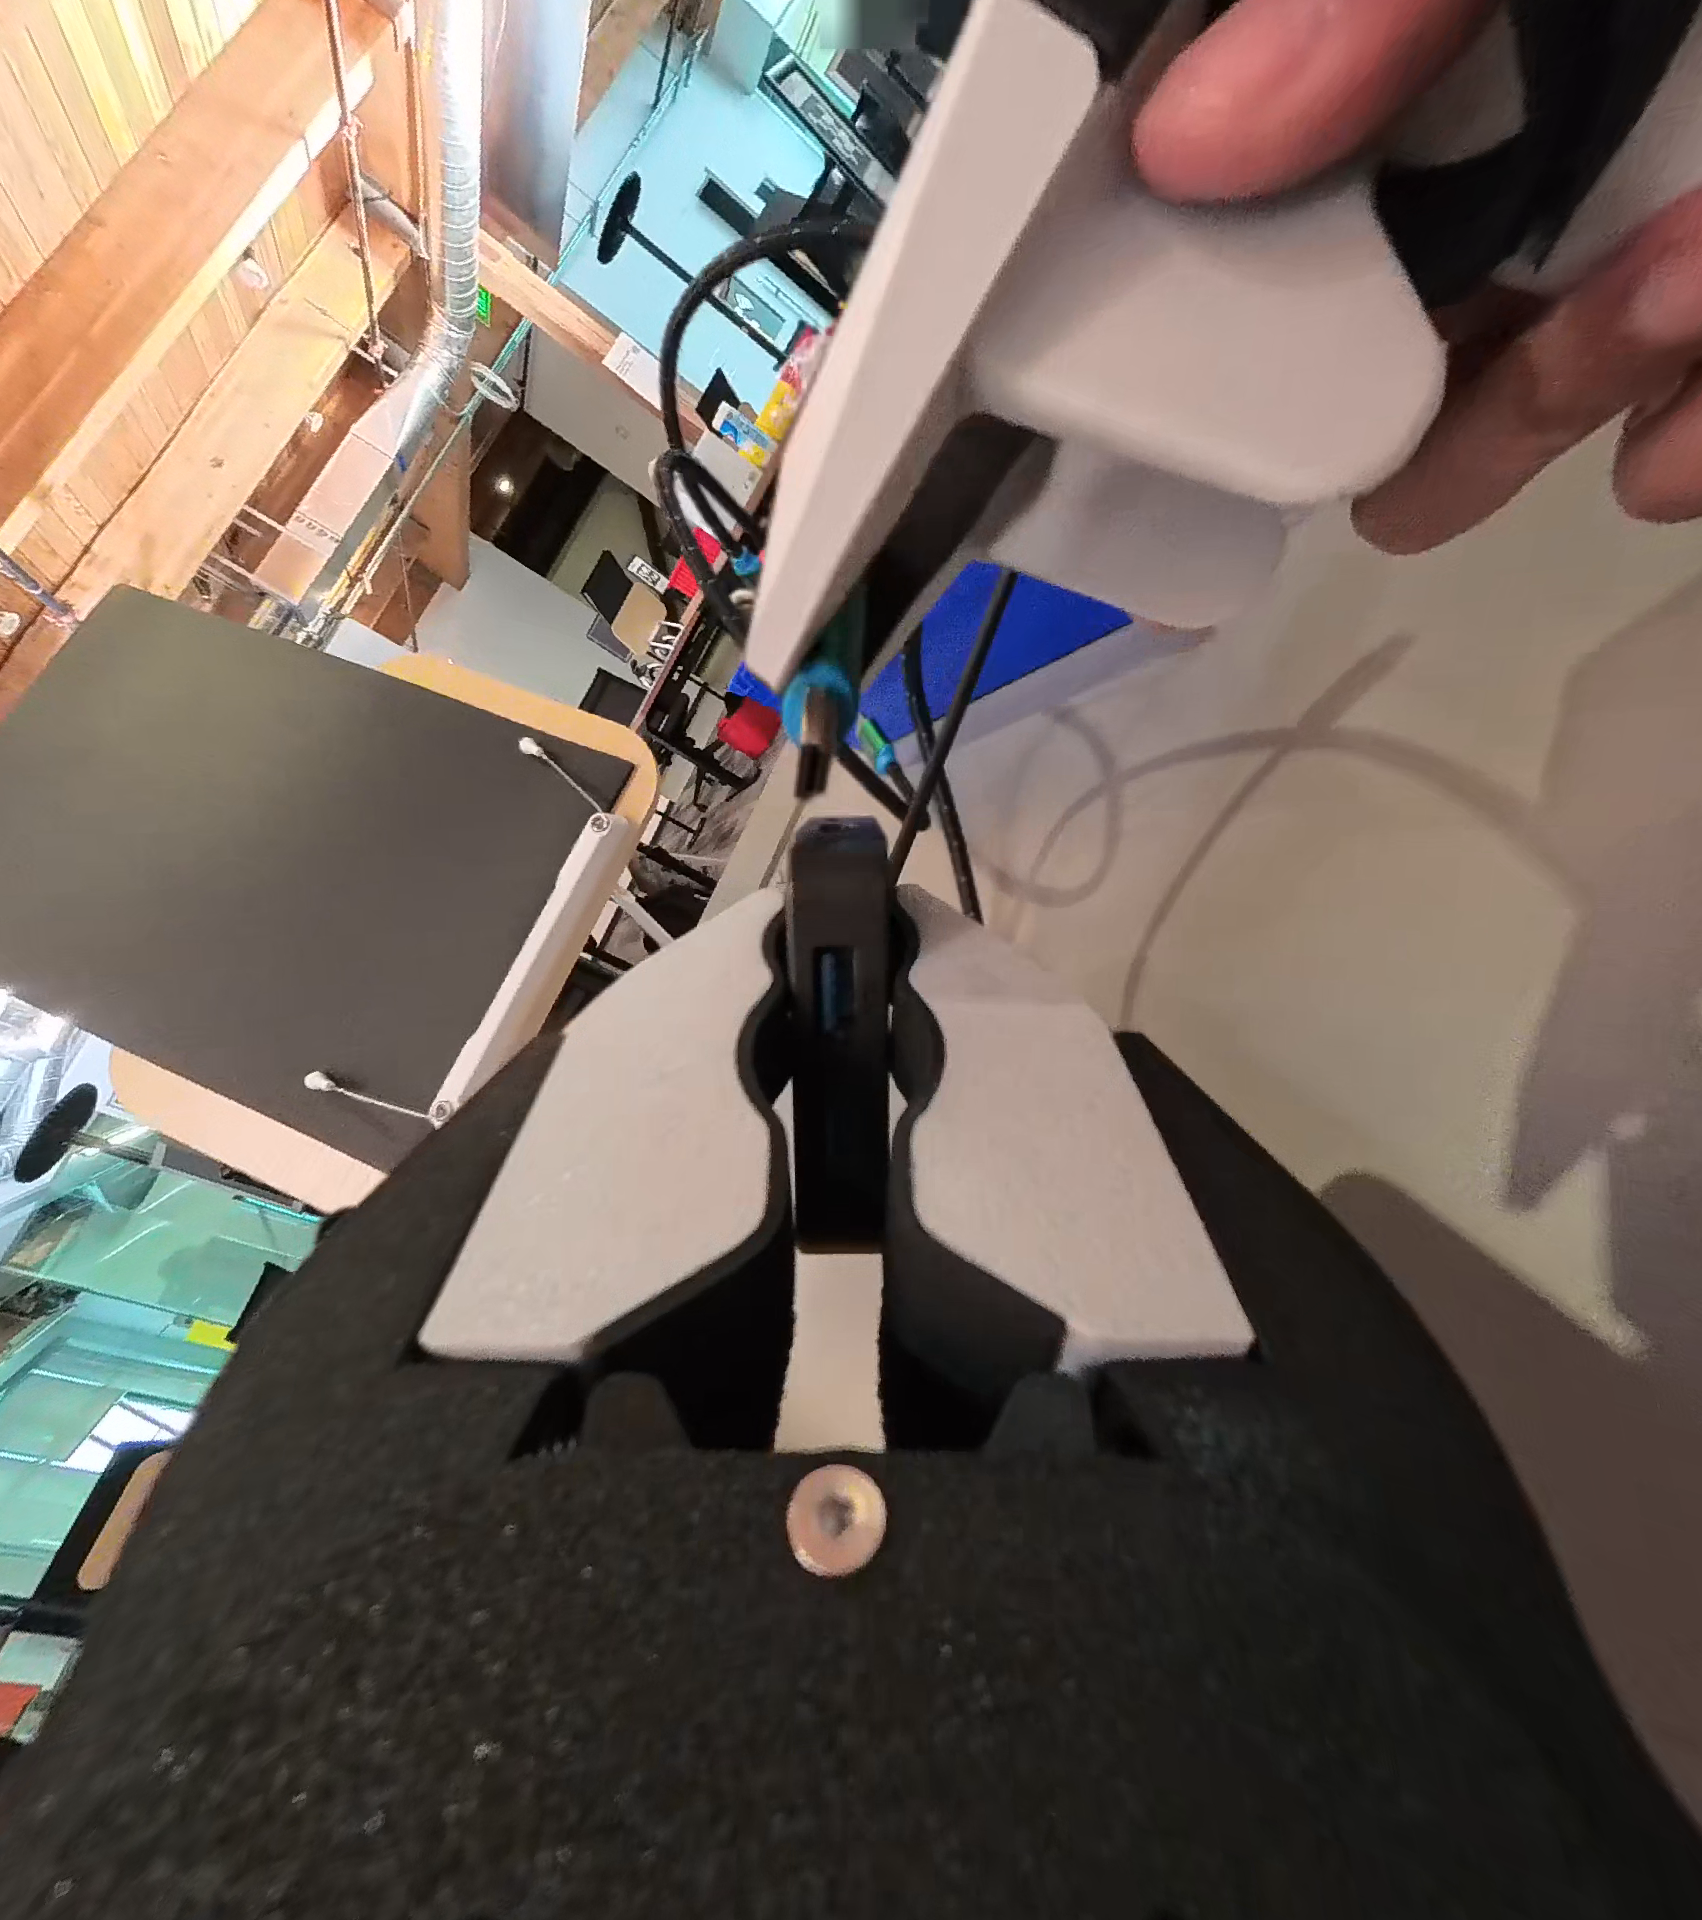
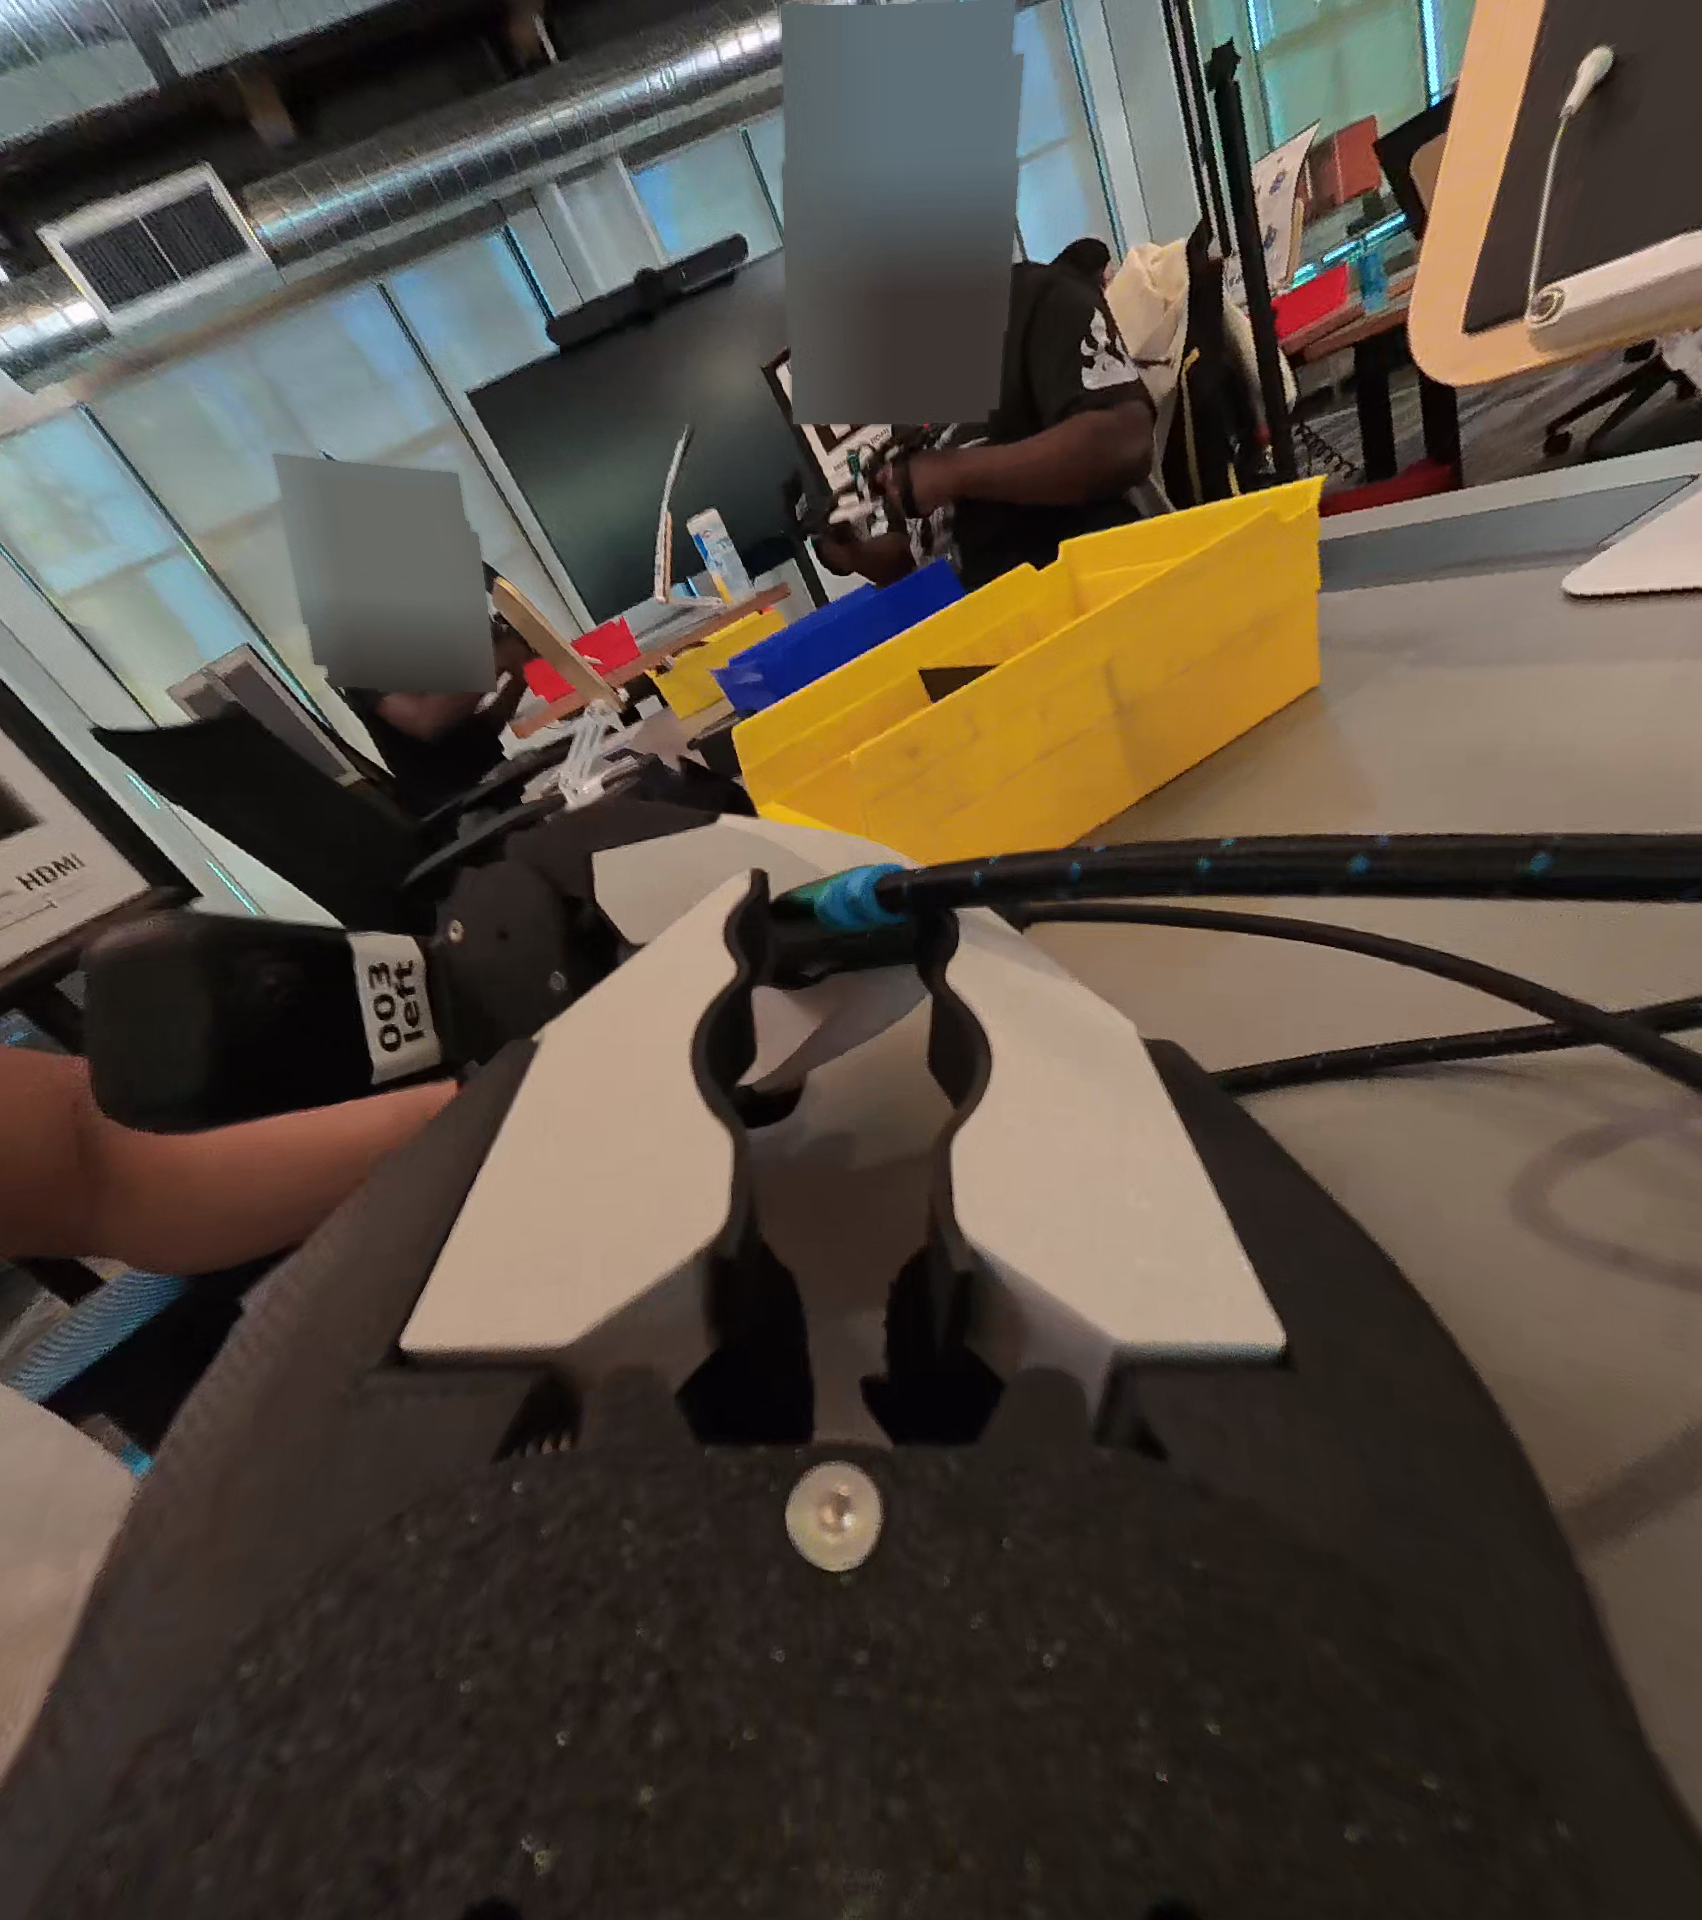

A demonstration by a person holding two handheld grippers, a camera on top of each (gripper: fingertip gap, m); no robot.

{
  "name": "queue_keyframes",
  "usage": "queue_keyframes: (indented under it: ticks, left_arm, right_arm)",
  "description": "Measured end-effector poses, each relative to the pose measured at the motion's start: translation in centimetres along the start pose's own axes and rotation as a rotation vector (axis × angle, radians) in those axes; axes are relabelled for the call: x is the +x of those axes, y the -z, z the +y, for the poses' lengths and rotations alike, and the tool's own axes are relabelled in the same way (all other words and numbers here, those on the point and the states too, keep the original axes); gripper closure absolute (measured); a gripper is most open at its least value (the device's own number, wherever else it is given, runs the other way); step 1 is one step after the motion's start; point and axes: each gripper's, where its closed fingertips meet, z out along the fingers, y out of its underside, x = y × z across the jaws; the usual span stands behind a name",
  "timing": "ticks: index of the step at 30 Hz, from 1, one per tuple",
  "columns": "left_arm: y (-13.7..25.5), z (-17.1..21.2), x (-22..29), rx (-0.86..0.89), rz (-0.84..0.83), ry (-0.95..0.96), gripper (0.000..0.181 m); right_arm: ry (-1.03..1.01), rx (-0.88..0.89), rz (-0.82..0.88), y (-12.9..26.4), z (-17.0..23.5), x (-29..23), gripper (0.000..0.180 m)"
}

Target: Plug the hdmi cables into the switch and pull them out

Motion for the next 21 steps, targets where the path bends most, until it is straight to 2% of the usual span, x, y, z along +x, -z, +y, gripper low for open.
queue_keyframes:
  ticks: [4, 8, 11, 21]
  left_arm:
    - [-0.3, 0.3, 0.4, -0.02, 0.023, 0.023, 0.167]
    - [-0.4, 0.5, 0.5, -0.04, 0.023, 0.048, 0.167]
    - [-0.5, 0.4, 0.6, -0.062, 0.014, 0.061, 0.167]
    - [-0.8, 1.0, 0.8, -0.098, 0.012, 0.106, 0.167]
  right_arm:
    - [0.091, -0.036, 0.076, 0.0, 0.5, 0.7, 0.153]
    - [0.251, -0.045, 0.26, 0.5, 0.1, 2.2, 0.154]
    - [0.304, -0.051, 0.337, 0.3, 0.1, 1.9, 0.156]
    - [0.178, -0.018, 0.376, 0.1, 0.5, 1.8, 0.157]
